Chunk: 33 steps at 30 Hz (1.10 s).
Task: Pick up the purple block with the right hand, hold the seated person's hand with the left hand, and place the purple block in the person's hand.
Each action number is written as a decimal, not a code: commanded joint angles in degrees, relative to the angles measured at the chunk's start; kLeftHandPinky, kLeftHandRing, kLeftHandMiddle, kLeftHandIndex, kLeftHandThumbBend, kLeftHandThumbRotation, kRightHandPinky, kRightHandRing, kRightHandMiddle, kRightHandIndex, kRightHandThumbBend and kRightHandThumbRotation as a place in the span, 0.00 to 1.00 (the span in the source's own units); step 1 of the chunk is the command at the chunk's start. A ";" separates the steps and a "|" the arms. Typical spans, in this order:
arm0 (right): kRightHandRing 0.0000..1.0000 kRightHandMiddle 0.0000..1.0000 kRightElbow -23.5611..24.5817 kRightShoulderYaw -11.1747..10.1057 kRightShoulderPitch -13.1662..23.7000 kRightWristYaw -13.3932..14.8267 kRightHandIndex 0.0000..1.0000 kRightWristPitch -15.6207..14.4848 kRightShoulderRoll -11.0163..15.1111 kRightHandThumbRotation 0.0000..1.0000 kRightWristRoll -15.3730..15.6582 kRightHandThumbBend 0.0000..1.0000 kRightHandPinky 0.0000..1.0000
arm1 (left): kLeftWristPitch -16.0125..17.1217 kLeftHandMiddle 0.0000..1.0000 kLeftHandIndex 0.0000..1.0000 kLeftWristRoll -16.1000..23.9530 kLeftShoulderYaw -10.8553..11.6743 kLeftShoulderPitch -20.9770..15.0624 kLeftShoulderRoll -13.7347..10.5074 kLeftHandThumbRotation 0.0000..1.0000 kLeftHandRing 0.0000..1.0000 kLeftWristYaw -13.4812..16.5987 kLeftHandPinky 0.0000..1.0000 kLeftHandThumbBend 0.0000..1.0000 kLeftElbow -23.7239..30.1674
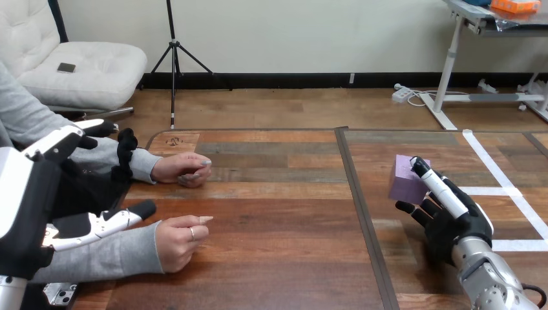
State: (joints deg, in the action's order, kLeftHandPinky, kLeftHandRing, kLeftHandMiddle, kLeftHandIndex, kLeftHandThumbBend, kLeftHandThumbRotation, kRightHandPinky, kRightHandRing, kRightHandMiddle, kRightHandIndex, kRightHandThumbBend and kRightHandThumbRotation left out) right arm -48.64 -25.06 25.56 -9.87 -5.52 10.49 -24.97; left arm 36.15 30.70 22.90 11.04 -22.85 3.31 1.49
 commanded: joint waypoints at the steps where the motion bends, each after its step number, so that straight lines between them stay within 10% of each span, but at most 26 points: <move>1: 0.40 0.46 3.61 0.73 1.25 -0.99 0.46 0.36 -0.91 0.00 -0.19 0.69 0.35 | -1.09 0.78 0.77 1.78 -1.92 -3.10 -3.22 0.40 0.73 0.38 0.52 1.00 1.98; 23: 0.40 0.46 6.42 1.77 0.17 -0.83 0.47 1.00 -1.28 0.00 0.36 0.71 0.34 | -4.28 0.84 0.81 3.69 -6.57 -4.93 -11.88 0.35 0.81 -4.40 0.66 1.00 -0.33; 33: 0.41 0.46 7.06 2.30 -0.17 -0.39 0.46 1.62 -1.35 0.00 0.78 0.73 0.35 | -7.72 0.85 0.82 1.94 -8.57 -5.49 -15.89 0.35 0.82 -11.25 0.71 1.00 0.84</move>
State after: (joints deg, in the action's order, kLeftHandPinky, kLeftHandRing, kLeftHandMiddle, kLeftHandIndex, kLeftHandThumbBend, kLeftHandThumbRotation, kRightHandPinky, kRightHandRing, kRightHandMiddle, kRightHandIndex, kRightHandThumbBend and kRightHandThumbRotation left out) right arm -45.19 -23.23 24.31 -9.92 -5.19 9.75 -24.36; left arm 29.73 34.13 15.80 8.61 -35.32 -5.12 1.24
